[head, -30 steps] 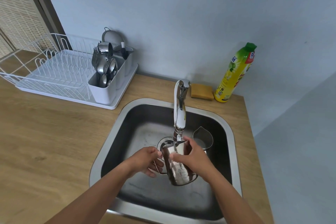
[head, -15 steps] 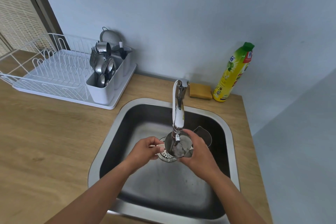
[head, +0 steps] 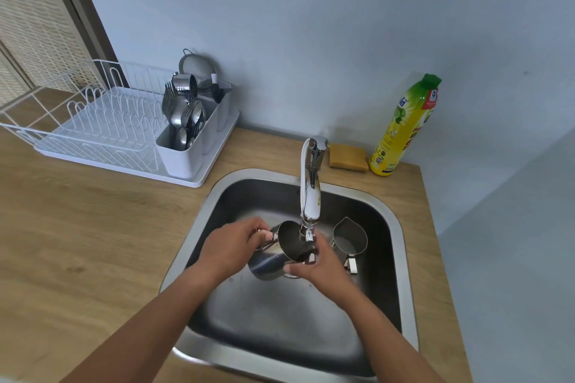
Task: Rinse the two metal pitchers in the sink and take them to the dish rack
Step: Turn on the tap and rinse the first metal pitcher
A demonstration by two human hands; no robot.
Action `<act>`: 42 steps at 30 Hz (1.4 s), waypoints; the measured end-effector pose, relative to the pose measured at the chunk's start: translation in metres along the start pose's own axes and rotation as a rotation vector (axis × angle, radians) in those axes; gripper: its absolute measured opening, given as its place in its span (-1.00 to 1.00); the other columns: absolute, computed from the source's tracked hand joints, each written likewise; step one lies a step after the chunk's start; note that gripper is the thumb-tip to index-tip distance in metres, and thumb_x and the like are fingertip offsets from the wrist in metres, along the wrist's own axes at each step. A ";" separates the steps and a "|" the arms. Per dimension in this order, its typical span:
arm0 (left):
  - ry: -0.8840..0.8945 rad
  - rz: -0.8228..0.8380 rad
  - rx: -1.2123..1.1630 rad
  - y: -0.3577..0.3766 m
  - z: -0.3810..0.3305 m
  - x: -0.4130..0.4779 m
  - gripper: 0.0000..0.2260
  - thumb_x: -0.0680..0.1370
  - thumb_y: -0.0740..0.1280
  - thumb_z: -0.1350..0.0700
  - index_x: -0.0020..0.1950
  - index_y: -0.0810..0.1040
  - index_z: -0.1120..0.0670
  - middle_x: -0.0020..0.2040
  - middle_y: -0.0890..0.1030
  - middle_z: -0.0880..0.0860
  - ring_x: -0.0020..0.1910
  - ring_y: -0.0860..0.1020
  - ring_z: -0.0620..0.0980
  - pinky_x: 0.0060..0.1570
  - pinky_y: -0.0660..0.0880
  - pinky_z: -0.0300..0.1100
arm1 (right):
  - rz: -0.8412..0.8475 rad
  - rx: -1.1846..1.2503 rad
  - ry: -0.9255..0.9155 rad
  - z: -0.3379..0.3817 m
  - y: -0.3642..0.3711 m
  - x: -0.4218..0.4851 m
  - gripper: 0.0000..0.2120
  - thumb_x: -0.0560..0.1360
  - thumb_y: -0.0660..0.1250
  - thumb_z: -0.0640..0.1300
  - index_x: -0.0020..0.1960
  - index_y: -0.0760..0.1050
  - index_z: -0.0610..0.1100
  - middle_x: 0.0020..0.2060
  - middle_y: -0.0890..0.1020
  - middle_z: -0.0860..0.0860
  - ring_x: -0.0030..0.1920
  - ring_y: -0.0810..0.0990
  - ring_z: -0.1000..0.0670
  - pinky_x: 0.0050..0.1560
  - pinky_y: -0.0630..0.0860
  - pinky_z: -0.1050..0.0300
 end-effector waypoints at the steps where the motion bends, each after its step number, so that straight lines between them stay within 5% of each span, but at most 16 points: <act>1: -0.007 0.005 0.020 -0.001 0.002 -0.001 -0.89 0.59 0.24 -0.12 -0.09 0.52 -0.18 -0.19 0.66 -0.14 -0.22 0.59 -0.18 -0.23 0.46 -0.21 | 0.018 0.030 0.009 -0.002 0.002 0.000 -0.32 0.32 0.59 -0.13 0.32 0.34 0.02 0.15 0.57 0.09 0.15 0.57 0.08 0.06 0.46 0.32; 5: -0.057 0.074 0.001 0.000 0.012 -0.003 -0.83 0.61 0.19 -0.16 -0.09 0.50 -0.16 -0.21 0.67 -0.15 -0.27 0.63 -0.17 -0.15 0.60 -0.12 | 0.075 0.092 0.051 -0.005 0.006 -0.004 -0.39 0.33 0.58 -0.10 0.30 0.39 0.01 0.17 0.60 0.07 0.12 0.60 0.12 0.03 0.51 0.30; 9: -0.140 0.197 -0.224 0.009 0.016 -0.010 -0.83 0.62 0.21 -0.07 -0.06 0.56 -0.08 -0.23 0.71 -0.06 -0.29 0.68 -0.07 -0.34 0.61 -0.12 | 0.084 0.115 0.097 -0.011 0.002 -0.010 -0.52 0.36 0.56 -0.07 0.20 0.45 0.01 0.08 0.65 0.02 0.07 0.62 0.09 -0.02 0.53 0.28; 13: -0.244 0.341 -0.467 0.027 0.018 -0.014 -0.79 0.64 0.21 0.01 -0.01 0.55 0.11 -0.14 0.73 0.12 -0.23 0.69 0.07 -0.31 0.62 -0.06 | 0.046 0.057 0.098 -0.012 -0.008 -0.016 -0.47 0.35 0.56 -0.01 0.24 0.41 0.02 0.07 0.63 0.06 0.08 0.61 0.13 -0.07 0.50 0.34; 19: -0.278 0.491 -0.737 0.058 0.011 -0.014 -0.82 0.66 0.20 0.03 -0.03 0.50 0.10 -0.02 0.68 0.13 0.03 0.69 0.17 -0.23 0.62 -0.09 | -0.032 -0.144 0.021 -0.004 -0.030 -0.023 -0.32 0.21 0.58 0.15 0.24 0.37 0.14 0.09 0.57 0.15 0.09 0.57 0.12 0.14 0.58 0.11; 23: -0.284 0.505 -0.830 0.069 0.003 -0.010 -0.88 0.65 0.24 0.08 0.00 0.50 0.11 0.02 0.68 0.12 0.11 0.66 0.11 -0.14 0.63 -0.12 | -0.106 -0.380 -0.058 0.008 -0.040 -0.026 -0.20 0.17 0.56 0.22 0.30 0.26 0.22 0.16 0.38 0.24 0.19 0.38 0.12 0.33 0.42 0.04; 30: -0.223 0.338 -0.862 0.070 -0.001 0.005 -0.90 0.59 0.35 0.18 0.03 0.56 0.20 0.00 0.66 0.14 0.00 0.64 -0.01 -0.11 0.65 -0.19 | -0.160 -0.582 -0.257 0.020 -0.045 -0.025 -0.22 0.29 0.54 0.12 0.37 0.18 0.24 0.29 0.35 0.23 0.25 0.33 0.19 0.36 0.11 0.12; 33: -0.201 0.201 -0.872 0.063 -0.001 0.010 -0.97 0.57 0.37 0.22 -0.07 0.59 0.15 0.00 0.68 0.05 -0.07 0.62 -0.04 -0.13 0.61 -0.27 | -0.186 -0.548 -0.284 0.024 -0.046 -0.023 -0.23 0.32 0.55 0.03 0.37 0.18 0.24 0.30 0.38 0.26 0.18 0.25 0.25 0.32 0.16 0.15; 37: -0.124 0.038 -0.732 0.044 0.001 0.012 -0.97 0.52 0.43 0.23 -0.08 0.63 0.18 0.11 0.68 -0.04 0.02 0.66 -0.12 0.06 0.59 -0.23 | -0.213 -0.444 -0.226 0.018 -0.041 -0.011 -0.20 0.34 0.55 -0.03 0.40 0.16 0.27 0.31 0.42 0.23 0.25 0.28 0.07 0.18 0.21 0.17; 42: -0.012 -0.087 -0.401 0.015 -0.005 0.006 -0.95 0.50 0.44 0.07 -0.15 0.66 -0.07 -0.03 0.67 -0.24 -0.01 0.62 -0.24 0.04 0.56 -0.20 | -0.195 -0.325 -0.154 0.013 -0.027 0.001 -0.20 0.34 0.56 -0.05 0.29 0.11 0.42 0.26 0.47 0.25 0.25 0.33 0.01 0.22 0.37 0.00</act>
Point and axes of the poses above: each hand's wrist, its own x-axis towards the middle knuckle, its own y-axis out of the palm, z = x × y, the point moved 4 cm from there along x, towards the middle knuckle
